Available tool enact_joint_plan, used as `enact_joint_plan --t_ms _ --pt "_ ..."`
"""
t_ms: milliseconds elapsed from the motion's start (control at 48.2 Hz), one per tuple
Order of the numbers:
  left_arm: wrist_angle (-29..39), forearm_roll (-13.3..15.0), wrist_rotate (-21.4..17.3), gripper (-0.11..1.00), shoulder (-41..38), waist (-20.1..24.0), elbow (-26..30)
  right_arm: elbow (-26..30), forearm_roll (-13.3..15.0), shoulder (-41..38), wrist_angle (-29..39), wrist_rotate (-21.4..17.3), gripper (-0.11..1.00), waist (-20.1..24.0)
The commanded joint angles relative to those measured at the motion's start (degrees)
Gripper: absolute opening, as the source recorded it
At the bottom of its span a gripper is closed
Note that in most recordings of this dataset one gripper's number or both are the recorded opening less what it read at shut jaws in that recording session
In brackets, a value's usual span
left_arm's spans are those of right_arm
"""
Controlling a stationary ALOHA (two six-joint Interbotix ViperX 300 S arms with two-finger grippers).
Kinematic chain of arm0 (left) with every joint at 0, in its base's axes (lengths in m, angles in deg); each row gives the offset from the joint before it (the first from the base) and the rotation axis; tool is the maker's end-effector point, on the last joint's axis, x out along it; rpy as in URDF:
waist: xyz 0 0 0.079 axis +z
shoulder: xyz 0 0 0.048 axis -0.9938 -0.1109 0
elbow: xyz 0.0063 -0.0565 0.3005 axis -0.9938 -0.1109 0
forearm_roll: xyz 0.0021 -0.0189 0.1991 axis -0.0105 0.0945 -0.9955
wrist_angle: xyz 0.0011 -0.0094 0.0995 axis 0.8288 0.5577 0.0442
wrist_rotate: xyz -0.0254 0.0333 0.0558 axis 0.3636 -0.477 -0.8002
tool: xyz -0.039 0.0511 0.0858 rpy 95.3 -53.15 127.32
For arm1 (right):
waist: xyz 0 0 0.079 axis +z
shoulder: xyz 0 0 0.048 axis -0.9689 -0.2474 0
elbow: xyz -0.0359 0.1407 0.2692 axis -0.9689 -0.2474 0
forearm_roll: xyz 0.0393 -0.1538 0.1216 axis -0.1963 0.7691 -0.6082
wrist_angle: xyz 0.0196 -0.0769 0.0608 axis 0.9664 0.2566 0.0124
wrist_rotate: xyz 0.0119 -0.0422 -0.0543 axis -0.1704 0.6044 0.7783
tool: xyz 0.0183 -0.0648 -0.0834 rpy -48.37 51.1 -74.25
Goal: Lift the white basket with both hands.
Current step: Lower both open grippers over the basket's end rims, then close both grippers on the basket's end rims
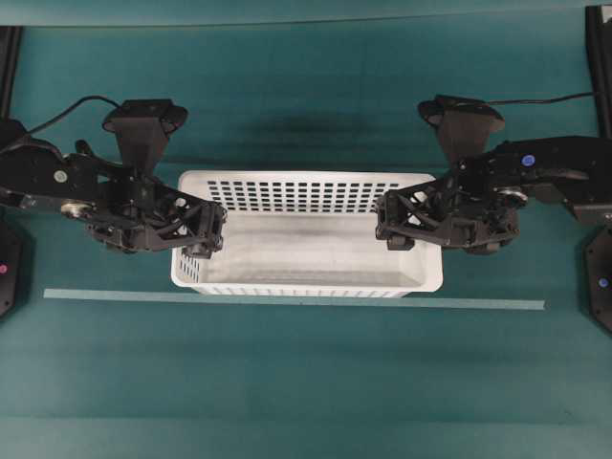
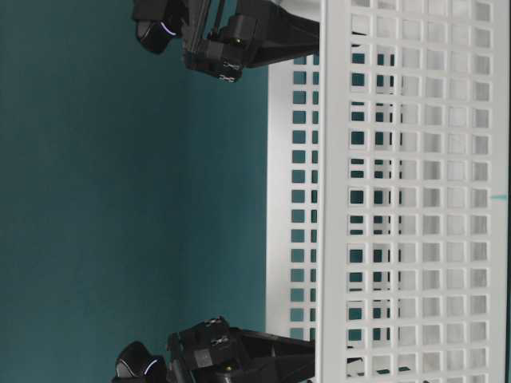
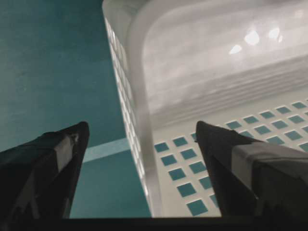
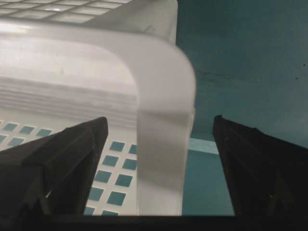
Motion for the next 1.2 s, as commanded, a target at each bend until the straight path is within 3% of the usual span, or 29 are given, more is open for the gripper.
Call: enact_joint_plan --t_ms 0,104,207,311,373,580,829,1181 --pt "-1.49 -0.26 0.0 0.89 -1.32 0.09 -0.18 0.18 0.0 -1.58 0.0 -0.79 0.86 0.18" --pt "-1.58 -0.26 0.18 0.74 -2.46 0.09 -0.62 -0.62 -0.26 -1.85 0.53 -4.13 0.73 0.18" --pt "-1.85 -0.26 0.18 0.46 -3.34 0.09 0.18 -1.05 -0.26 -1.93 0.79 -7.29 0.47 0.35" --pt "-1.85 -0.26 0.09 0.18 -3.69 0.09 0.88 -1.23 -0.26 -1.85 0.79 -7.65 0.22 0.44" --pt "-1.85 -0.26 0.18 0.09 -3.78 0.0 0.97 -1.14 -0.26 -1.93 0.79 -7.65 0.18 0.44" --pt "-1.93 -0.26 0.26 0.07 -3.78 -0.62 1.23 -1.05 -0.09 -1.93 0.7 -7.29 0.18 0.44" --pt "-1.93 -0.26 2.02 0.07 -3.78 -1.23 1.58 -0.26 -0.09 -2.46 0.79 -4.13 0.18 0.44" --pt "-1.85 -0.26 3.69 0.07 -3.52 -2.2 1.23 0.53 -0.09 -2.9 1.67 -3.6 0.18 0.26"
